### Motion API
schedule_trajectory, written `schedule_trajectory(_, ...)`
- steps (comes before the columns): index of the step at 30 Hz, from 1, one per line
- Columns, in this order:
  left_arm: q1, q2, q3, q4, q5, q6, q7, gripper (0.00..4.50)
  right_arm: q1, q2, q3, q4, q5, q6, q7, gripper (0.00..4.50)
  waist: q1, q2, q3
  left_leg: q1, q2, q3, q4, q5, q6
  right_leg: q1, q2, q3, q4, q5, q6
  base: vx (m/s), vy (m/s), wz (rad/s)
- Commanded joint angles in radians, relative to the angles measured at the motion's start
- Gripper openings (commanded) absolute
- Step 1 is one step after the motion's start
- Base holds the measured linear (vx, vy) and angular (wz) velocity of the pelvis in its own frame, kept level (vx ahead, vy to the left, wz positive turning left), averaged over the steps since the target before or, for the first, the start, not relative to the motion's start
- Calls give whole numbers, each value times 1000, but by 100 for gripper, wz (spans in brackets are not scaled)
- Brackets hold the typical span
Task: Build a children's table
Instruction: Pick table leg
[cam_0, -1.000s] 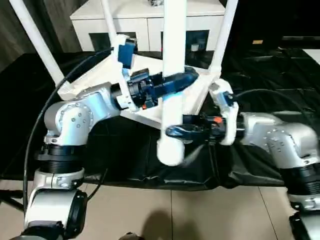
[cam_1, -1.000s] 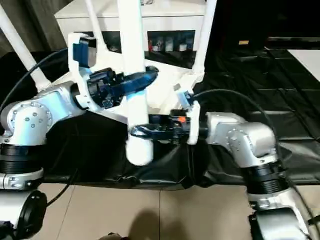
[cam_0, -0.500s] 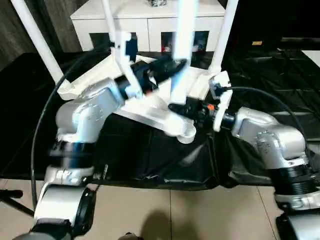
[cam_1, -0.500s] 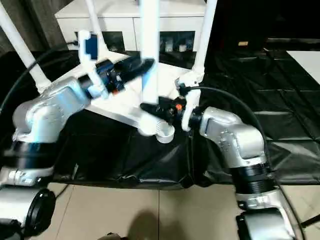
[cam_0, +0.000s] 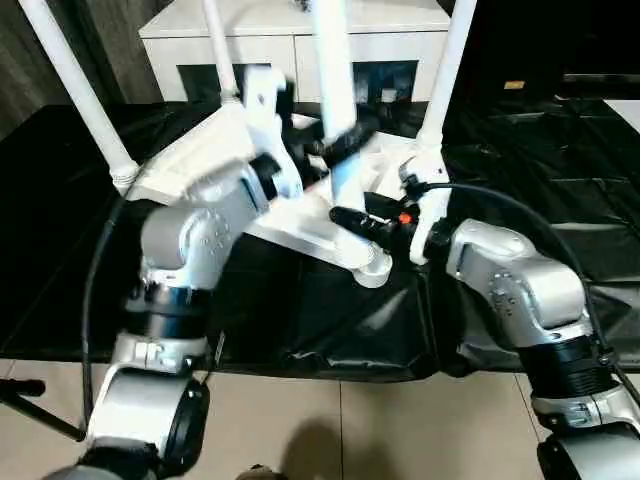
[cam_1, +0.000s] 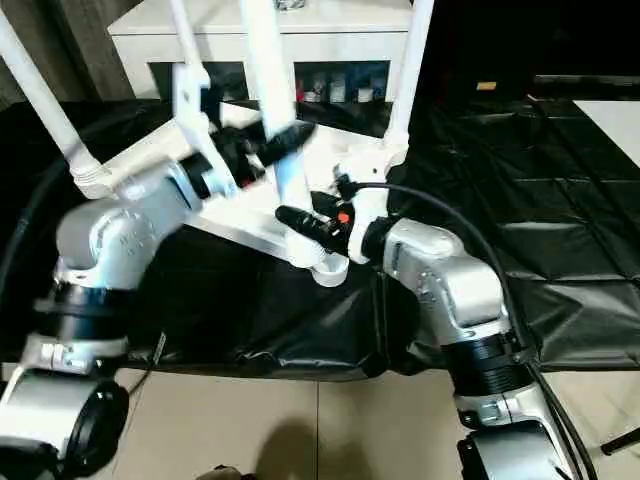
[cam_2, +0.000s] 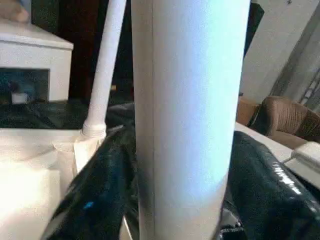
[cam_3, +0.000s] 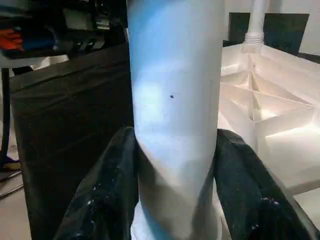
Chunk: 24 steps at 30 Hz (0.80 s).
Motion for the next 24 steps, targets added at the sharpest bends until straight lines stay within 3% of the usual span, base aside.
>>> schedule_trajectory(1, -10, 1, 15, -6, -11, 18, 13, 260, -9, 4, -4, -20, -9, -22, -4, 184, -2, -18, -81, 25, 19, -5, -62, -170, 12, 49, -44, 26, -67, -178, -208, 0, 0, 0)
schedule_trajectory(3, -16, 4, 23, -3, -16, 19, 12, 259, -12, 4, -5, -17, -11, -25, -7, 184, -2, -16, -81, 26, 19, -6, -62, -173, 10, 48, -44, 26, -68, -179, -206, 0, 0, 0)
schedule_trajectory(5, -19, 6, 27, -3, -20, 20, 16, 224, -13, 4, -5, -13, -15, -29, -6, 184, -3, -18, -81, 25, 19, -6, -63, -175, 9, 48, -44, 26, -68, -175, -205, 0, 0, 0)
schedule_trajectory(10, -19, 7, 31, -6, -23, 28, 12, 188, -17, 4, -7, -8, -22, -35, -3, 184, -2, -18, -82, 24, 18, -6, -61, -162, 15, 49, -44, 26, -66, -159, -208, 0, 0, 0)
schedule_trajectory(14, -17, 7, 34, -18, -33, 39, -1, 184, -20, 5, -5, -5, -28, -47, 7, 184, -2, -19, -83, 24, 19, -6, -61, -155, 18, 50, -44, 26, -64, -147, -213, 0, 0, 0)
schedule_trajectory(15, -16, 12, 29, -22, -36, 41, -14, 184, -22, 5, -6, -4, -24, -48, 14, 240, -2, -17, -83, 25, 19, -5, -61, -158, 19, 49, -44, 26, -65, -151, -212, 0, 0, 0)
schedule_trajectory(24, 1, 67, -52, -56, 1, 20, -115, 184, -48, -48, 13, 23, -11, 6, 90, 314, -3, -17, -80, 27, 21, -5, -62, -172, 14, 48, -44, 27, -65, -166, -212, 0, 0, 0)
